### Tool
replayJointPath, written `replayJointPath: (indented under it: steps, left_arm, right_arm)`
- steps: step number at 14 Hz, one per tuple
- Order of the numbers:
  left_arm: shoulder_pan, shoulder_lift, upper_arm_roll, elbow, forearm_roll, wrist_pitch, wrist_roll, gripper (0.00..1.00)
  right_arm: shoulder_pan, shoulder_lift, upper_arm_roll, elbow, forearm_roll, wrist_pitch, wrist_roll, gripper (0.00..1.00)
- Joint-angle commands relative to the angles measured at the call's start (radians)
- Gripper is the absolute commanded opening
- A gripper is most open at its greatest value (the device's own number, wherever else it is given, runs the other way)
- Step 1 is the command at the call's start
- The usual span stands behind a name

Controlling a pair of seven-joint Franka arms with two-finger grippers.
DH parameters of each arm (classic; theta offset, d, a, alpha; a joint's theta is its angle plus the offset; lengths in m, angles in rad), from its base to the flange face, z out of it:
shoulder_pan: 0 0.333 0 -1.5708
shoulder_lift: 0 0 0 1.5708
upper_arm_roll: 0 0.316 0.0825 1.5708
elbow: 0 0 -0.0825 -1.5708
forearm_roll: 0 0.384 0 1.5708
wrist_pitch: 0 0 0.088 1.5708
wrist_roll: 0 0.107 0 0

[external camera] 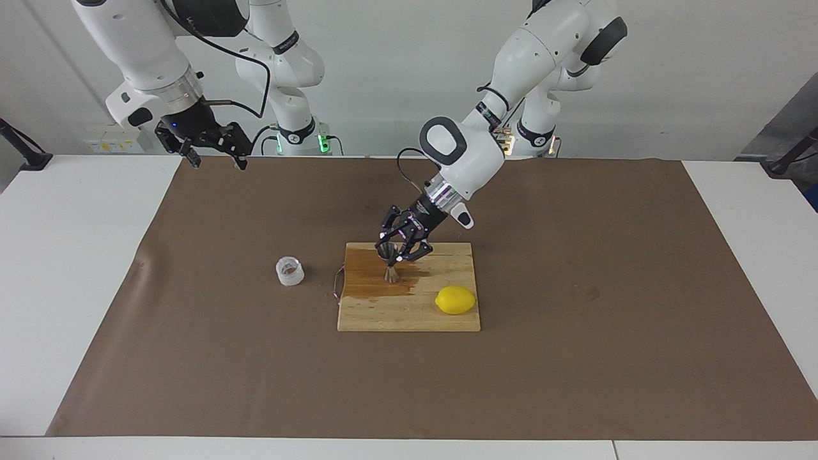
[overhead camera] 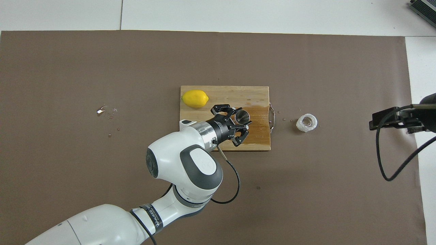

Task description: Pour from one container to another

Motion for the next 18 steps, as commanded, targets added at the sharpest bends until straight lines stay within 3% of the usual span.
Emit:
replayJointPath:
  steps: [1,2,3,5,6,9,13,18]
  left_arm:
    - [-0.019,0.015,0.015,0.017,-0.015,0.023,0.008,0.51]
    - [-0.019,0.015,0.015,0.017,-0.015,0.023,0.008,0.59]
    - [-0.018,0.017,0.015,0.017,-0.015,0.021,0.008,0.74]
    - [-0.015,0.017,0.015,0.017,-0.010,0.021,0.008,0.97]
    - [-0.015,0.017,0.015,0.017,-0.005,0.021,0.008,1.00]
    - [-0.016,0.017,0.015,0.018,-0.001,0.020,0.009,1.00]
    - [-0.013,-0.003,0.012,0.061,0.001,0.000,0.006,1.00]
    - [0.028,-0.045,0.014,0.112,0.054,-0.117,0.002,1.00]
  right_arm:
    - [-0.011,-0.007,0.005,0.001,0.025,-0.009,0.011,1.00]
    - [-0.014,-0.010,0.003,0.001,0.025,-0.011,-0.006,1.00]
    - [-0.022,-0.012,0.000,0.001,0.026,-0.012,-0.075,1.00]
    - [-0.060,-0.015,0.000,-0.002,0.028,-0.011,-0.320,1.00]
    - [-0.083,-0.015,0.000,-0.003,0.026,-0.011,-0.445,1.00]
    - [-0.154,-0.052,0.000,-0.093,0.029,0.050,-0.774,1.00]
    - [-0.226,-0.102,-0.003,-0.288,0.100,0.293,-1.286,1.00]
    - [-0.319,0.043,-0.006,-0.302,0.331,0.338,-1.764,1.00]
